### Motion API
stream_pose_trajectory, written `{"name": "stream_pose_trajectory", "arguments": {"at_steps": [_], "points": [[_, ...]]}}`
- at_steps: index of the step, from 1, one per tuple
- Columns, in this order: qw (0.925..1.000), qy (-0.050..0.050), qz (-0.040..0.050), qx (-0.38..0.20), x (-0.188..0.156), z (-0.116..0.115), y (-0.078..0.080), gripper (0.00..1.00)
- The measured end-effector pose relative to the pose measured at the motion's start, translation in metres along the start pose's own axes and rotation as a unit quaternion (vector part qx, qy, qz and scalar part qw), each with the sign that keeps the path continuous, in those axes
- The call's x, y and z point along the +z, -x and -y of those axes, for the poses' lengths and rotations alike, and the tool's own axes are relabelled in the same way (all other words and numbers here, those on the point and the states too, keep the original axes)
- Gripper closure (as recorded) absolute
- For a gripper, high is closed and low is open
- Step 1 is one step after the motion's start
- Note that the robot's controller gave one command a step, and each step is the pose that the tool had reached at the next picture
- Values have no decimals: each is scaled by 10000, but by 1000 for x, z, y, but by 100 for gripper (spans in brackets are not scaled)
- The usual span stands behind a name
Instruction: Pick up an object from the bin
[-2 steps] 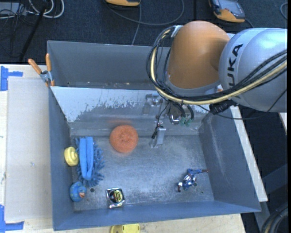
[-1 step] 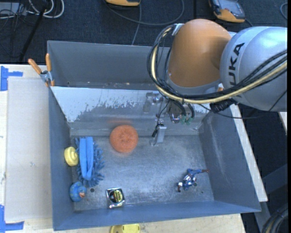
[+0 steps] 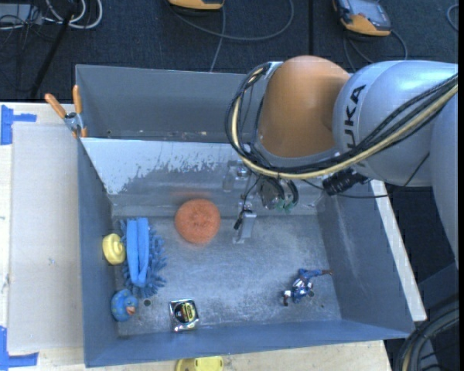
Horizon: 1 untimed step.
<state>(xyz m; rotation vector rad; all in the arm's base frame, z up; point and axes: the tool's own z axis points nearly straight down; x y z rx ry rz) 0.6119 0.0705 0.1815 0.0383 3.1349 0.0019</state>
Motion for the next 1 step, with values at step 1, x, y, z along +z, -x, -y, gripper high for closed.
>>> {"name": "stream_pose_trajectory", "arguments": {"at_steps": [1], "points": [[9999,-4,-21,-157,63,-10,1,0]]}}
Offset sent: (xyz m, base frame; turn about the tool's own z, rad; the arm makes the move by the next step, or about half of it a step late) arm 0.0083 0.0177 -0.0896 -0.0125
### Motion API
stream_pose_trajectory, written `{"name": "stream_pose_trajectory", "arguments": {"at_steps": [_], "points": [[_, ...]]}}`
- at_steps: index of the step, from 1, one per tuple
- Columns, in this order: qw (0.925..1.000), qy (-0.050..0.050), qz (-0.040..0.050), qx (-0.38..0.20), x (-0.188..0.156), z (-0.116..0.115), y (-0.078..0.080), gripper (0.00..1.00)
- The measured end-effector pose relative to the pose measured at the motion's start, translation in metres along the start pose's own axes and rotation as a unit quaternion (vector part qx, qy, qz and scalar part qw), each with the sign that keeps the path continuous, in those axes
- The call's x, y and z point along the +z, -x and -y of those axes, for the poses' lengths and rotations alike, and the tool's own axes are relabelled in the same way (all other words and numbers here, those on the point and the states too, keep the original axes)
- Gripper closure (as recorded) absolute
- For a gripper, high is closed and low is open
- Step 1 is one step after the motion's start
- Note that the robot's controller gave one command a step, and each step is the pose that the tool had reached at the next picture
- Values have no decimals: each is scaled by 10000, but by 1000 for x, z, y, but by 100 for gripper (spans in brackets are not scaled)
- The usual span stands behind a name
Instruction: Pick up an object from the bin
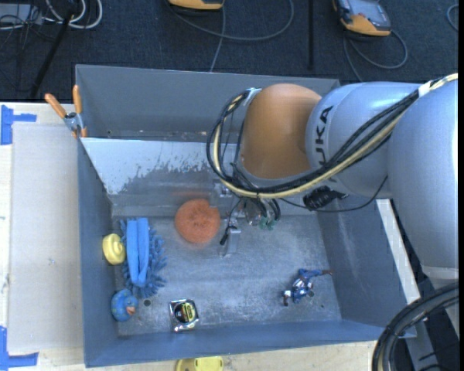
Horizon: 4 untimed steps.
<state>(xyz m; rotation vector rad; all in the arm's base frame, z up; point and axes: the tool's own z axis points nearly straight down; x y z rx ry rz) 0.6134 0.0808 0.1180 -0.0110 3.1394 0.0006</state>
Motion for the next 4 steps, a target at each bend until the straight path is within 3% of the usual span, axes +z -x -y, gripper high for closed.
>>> {"name": "stream_pose_trajectory", "arguments": {"at_steps": [1,2,4], "points": [[10000,1,-14,89,26,-6,6,0],[9973,12,53,736,44,2,-2,100],[9973,12,50,737,43,2,-2,100]]}}
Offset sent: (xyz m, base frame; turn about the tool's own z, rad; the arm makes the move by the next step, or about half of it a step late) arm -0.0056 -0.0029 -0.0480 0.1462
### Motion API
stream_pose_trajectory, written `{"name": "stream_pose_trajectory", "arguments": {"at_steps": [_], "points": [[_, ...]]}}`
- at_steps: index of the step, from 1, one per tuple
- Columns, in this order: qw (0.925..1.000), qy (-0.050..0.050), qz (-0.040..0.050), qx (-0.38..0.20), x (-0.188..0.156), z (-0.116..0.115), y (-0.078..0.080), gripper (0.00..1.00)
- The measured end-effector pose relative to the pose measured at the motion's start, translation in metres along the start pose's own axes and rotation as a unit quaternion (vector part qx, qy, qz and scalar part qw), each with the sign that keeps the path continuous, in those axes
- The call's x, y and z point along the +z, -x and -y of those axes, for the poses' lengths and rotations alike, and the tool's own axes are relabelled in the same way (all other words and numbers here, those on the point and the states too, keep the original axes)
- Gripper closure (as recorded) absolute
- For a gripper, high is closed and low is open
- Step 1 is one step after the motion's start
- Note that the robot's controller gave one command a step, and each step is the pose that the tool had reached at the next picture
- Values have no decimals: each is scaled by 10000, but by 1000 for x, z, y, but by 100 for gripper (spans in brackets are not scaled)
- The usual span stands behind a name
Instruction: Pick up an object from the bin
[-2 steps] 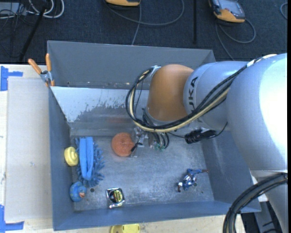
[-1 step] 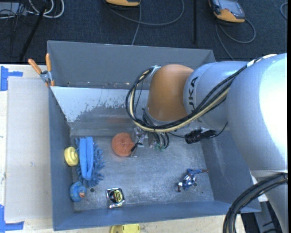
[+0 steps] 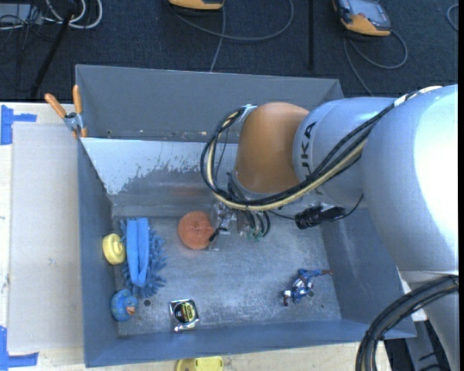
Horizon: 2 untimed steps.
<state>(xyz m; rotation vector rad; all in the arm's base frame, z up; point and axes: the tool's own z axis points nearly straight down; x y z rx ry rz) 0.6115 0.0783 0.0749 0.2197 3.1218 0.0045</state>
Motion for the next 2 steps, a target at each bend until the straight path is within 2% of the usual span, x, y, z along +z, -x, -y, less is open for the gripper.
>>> {"name": "stream_pose_trajectory", "arguments": {"at_steps": [1,2], "points": [[9959,-10,-31,-899,-37,-16,-12,100],[9993,-7,-20,-374,-197,-9,-26,100]]}}
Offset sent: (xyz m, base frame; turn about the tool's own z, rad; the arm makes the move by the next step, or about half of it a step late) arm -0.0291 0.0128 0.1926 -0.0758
